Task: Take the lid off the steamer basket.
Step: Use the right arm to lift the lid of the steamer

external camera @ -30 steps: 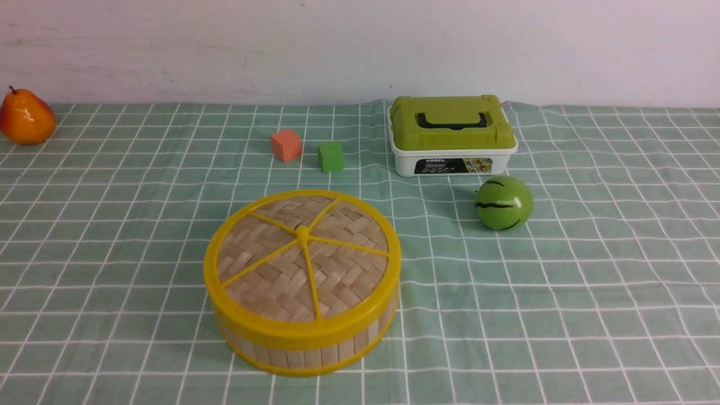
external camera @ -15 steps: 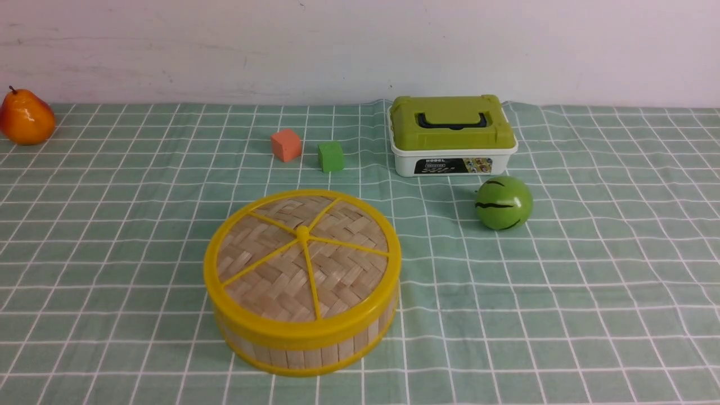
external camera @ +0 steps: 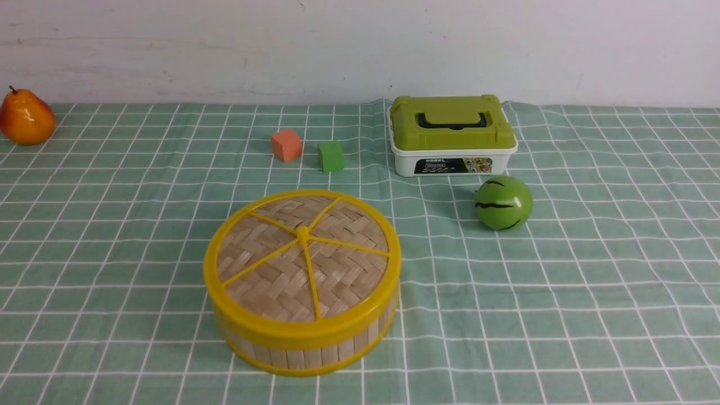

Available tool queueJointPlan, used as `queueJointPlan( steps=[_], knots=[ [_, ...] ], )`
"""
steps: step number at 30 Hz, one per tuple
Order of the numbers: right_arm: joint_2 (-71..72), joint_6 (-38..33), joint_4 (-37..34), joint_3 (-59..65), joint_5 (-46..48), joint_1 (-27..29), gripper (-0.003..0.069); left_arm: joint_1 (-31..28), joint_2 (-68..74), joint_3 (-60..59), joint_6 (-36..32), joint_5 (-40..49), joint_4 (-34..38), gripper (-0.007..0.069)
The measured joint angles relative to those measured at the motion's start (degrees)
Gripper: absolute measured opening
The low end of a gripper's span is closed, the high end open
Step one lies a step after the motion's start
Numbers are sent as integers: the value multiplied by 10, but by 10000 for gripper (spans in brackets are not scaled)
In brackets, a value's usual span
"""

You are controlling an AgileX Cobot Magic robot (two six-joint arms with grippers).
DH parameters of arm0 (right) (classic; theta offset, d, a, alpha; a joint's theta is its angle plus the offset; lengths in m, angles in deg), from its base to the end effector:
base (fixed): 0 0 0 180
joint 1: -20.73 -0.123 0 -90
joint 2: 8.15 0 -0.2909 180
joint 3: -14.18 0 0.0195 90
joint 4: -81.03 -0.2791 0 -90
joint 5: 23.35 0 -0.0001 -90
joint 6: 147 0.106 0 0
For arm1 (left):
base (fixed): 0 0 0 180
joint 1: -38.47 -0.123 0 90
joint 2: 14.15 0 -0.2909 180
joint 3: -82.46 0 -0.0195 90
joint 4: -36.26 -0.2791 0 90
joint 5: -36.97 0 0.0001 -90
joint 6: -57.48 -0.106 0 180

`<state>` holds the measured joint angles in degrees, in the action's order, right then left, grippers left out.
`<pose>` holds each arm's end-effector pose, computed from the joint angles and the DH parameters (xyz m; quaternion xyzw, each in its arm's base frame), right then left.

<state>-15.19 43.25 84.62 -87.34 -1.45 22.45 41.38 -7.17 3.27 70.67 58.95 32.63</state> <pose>0.0890 -0.0052 0.1681 0.0676 0.8030 0.0175 0.5919 0.0891 -0.0020 0.1634 -0.0558 0.8076 -0.0556 0.5844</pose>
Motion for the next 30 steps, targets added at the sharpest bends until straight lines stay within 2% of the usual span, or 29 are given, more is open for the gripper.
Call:
queueJointPlan(
  steps=[30],
  knots=[
    [0,0,19,0,-4,0,241,0,0,0,0,-4,0,239]
  ],
)
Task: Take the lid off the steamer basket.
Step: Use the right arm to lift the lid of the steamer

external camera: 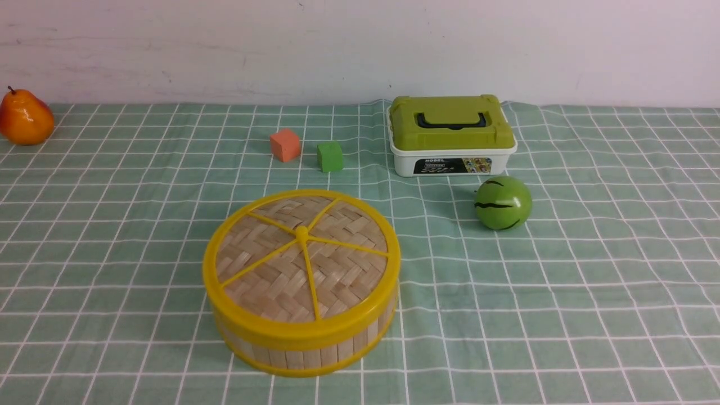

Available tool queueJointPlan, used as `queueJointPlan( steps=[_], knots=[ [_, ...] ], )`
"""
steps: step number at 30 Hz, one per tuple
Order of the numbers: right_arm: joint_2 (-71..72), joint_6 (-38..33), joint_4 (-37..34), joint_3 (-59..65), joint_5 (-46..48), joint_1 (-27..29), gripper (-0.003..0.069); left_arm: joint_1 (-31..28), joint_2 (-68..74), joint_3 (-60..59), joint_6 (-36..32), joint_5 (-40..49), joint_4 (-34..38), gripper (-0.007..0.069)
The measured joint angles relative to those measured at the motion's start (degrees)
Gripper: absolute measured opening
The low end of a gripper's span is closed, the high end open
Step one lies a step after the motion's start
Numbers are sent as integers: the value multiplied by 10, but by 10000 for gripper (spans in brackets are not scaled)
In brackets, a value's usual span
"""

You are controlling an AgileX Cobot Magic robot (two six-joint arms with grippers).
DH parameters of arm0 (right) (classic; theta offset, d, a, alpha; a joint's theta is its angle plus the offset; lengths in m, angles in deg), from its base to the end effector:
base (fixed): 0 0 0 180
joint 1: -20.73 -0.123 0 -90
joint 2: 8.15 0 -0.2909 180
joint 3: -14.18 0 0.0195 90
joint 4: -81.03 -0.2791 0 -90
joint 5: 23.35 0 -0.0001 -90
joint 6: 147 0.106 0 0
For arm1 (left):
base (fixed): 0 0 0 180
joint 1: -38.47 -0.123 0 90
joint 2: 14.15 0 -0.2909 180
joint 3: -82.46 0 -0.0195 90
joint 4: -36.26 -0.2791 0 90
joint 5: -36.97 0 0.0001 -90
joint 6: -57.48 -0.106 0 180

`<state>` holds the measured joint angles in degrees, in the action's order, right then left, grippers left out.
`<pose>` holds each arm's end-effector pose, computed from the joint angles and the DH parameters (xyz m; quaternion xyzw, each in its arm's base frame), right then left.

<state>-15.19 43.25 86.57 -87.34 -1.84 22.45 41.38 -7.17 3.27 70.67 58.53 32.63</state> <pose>0.0892 -0.0064 0.1689 0.0583 0.8014 0.0033 0.5953 0.0894 -0.0021 0.1642 -0.0555 0.8055 -0.0560 0.5873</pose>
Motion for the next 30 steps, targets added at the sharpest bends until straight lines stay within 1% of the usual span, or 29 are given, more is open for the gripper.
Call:
queueJointPlan(
  steps=[3,4,5,6,7,9,10,11,12,13,15,22,25,26,27,29,30],
  knots=[
    [0,0,-28,1,-6,0,241,0,0,0,0,0,0,239],
    [0,5,-68,2,-12,0,241,0,0,0,0,0,0,239],
    [0,5,-74,2,-12,0,241,0,0,0,0,0,0,239],
    [0,27,-156,3,-13,0,241,0,0,0,0,0,0,239],
    [0,33,-177,2,-13,0,241,0,0,0,0,0,0,239],
    [0,69,-278,4,-13,0,241,0,0,0,0,0,0,239],
    [0,87,-313,4,-12,0,241,0,0,0,0,0,0,239],
    [0,112,-400,4,-12,0,241,0,0,0,0,0,0,239],
    [0,118,-419,4,-12,0,241,0,0,0,0,0,0,239],
    [0,127,-467,4,-14,0,241,0,0,0,0,0,0,239],
    [0,123,-512,4,-18,0,241,0,0,0,0,0,0,239],
    [0,81,-528,4,-26,0,241,0,0,0,0,0,0,239],
    [0,38,-528,-10,-1,0,241,0,0,0,0,0,0,239],
    [0,0,-525,-27,11,0,241,0,0,0,0,0,0,239],
    [0,-7,-524,-36,16,0,239,0,0,0,0,0,0,239],
    [-15,-96,-500,-104,46,0,214,0,0,0,0,0,0,239],
    [-40,-140,-482,-153,71,0,180,0,0,0,0,0,0,239]
  ],
)
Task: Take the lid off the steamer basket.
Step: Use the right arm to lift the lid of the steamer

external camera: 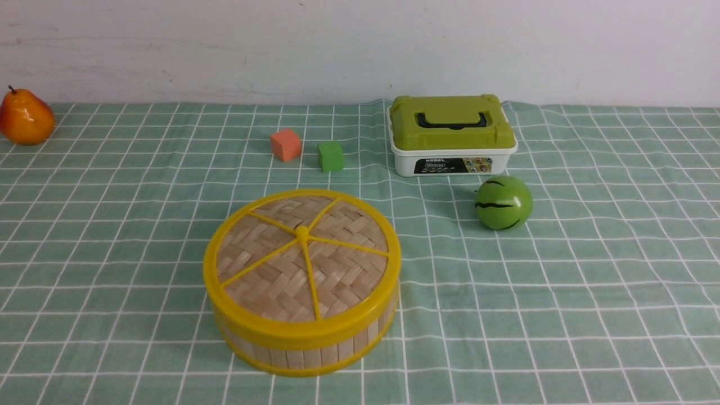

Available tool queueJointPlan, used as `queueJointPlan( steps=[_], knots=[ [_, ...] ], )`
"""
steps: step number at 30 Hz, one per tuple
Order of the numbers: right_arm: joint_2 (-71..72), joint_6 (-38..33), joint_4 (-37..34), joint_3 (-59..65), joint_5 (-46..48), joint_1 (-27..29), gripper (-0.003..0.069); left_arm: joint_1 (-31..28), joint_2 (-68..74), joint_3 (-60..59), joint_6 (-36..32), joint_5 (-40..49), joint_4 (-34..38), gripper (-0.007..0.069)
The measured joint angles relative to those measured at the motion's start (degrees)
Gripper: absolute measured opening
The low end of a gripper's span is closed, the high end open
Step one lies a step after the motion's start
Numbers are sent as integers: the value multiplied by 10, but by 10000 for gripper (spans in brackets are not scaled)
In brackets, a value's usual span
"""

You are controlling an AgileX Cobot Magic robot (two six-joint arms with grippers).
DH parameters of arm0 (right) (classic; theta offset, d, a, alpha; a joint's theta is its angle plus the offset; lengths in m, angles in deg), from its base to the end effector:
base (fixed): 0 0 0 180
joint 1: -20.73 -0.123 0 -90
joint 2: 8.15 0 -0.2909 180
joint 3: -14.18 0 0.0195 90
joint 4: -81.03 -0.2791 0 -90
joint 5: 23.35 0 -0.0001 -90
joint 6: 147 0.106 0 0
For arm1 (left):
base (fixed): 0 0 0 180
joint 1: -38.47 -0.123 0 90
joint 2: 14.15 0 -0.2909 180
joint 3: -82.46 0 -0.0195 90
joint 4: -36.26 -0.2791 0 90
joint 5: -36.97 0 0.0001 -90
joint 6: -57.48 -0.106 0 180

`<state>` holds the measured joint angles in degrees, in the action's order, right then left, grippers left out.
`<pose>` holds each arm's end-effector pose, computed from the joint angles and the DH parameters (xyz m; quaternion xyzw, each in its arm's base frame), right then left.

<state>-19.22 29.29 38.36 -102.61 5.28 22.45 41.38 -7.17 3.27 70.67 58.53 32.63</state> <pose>0.0785 0.0321 0.2624 0.1285 0.7309 0.3075 0.5957 0.0894 -0.0021 0.1642 -0.0555 0.8055 -0.0560 0.5873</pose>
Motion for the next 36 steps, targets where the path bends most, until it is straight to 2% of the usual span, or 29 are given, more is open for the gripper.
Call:
queueJointPlan(
  steps=[2,3,7,11,12,13,15,16,17,21,22,23,26,32,36],
  knots=[
    [-43,-48,43,-64,43,0,125,0,0,0,0,0,0,239],
    [-104,-93,90,-142,104,-2,52,0,0,0,0,0,0,239],
    [-233,-129,206,-302,220,-33,-17,0,0,0,0,0,0,239],
    [-339,-135,262,-416,299,-72,-19,0,0,0,0,0,0,239],
    [-401,-137,282,-471,347,-103,-19,0,0,0,0,0,0,239],
    [-408,-137,284,-477,347,-103,-19,0,0,0,0,0,0,239],
    [-498,-138,305,-550,405,-147,-18,0,0,0,0,0,0,239],
    [-505,-138,305,-556,409,-150,-18,0,0,0,0,0,0,239],
    [-558,-138,318,-597,425,-180,-18,0,0,0,0,0,0,239],
    [-678,-139,359,-690,430,-266,-10,0,0,0,0,0,0,239],
    [-678,-139,361,-690,430,-271,-9,0,0,0,0,0,0,239],
    [-731,-139,382,-732,431,-308,-7,0,0,0,0,0,0,239],
    [-801,-137,402,-790,431,-351,-7,0,0,0,0,0,1,239],
    [-908,-102,408,-888,431,-386,7,0,0,0,0,0,1,239],
    [-996,-88,404,-964,430,-412,73,0,0,0,0,0,1,239]
  ],
)
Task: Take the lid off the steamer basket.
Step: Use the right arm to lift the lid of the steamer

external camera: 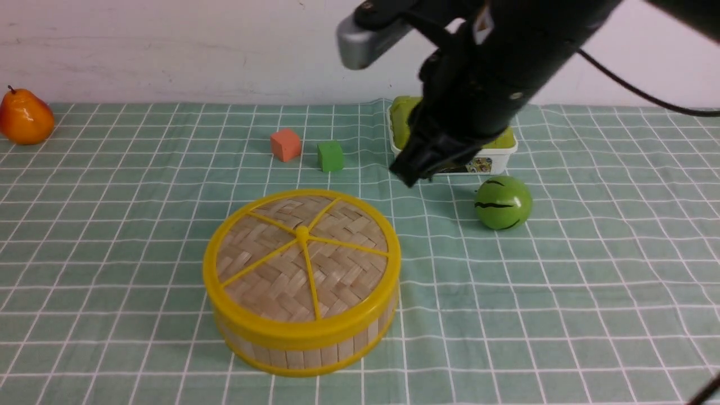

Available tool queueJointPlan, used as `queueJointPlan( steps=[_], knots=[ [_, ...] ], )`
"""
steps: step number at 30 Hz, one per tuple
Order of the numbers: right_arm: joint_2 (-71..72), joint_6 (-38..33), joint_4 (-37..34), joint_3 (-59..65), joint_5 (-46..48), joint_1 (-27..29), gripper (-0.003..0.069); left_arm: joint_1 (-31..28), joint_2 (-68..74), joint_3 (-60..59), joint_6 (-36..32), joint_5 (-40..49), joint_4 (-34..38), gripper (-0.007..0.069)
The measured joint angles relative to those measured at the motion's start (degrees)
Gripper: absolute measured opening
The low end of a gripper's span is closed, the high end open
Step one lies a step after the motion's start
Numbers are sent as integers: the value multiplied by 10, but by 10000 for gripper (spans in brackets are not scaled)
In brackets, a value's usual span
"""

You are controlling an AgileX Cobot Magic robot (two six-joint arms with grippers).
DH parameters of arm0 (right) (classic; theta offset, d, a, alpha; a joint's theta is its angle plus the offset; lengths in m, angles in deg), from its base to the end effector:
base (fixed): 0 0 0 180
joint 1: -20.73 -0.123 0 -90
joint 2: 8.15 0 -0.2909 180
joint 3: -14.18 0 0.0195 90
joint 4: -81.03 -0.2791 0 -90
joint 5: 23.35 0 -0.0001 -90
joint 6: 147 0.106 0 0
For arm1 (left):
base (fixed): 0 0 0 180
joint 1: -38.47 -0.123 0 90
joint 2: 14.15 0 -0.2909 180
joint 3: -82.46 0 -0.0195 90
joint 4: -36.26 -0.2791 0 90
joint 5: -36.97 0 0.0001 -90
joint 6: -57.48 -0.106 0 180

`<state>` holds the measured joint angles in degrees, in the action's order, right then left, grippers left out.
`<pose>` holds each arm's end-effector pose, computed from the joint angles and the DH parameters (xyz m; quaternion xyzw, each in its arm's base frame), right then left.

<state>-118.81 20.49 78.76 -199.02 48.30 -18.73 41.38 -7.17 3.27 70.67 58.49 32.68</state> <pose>0.3257 0.2733 0.3839 -0.4213 0.8667 0.0813 0.2543 0.0894 -0.0021 0.1642 -0.0557 0.8053 -0.0564 0.5876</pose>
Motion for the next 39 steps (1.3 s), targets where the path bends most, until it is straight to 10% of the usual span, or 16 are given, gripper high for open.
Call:
queueJointPlan(
  steps=[15,39],
  knots=[
    [-189,102,30,-102,-99,-51,498,0,0,0,0,0,0,239],
    [-253,135,33,-109,-140,-45,116,0,0,0,0,0,0,239]
  ],
)
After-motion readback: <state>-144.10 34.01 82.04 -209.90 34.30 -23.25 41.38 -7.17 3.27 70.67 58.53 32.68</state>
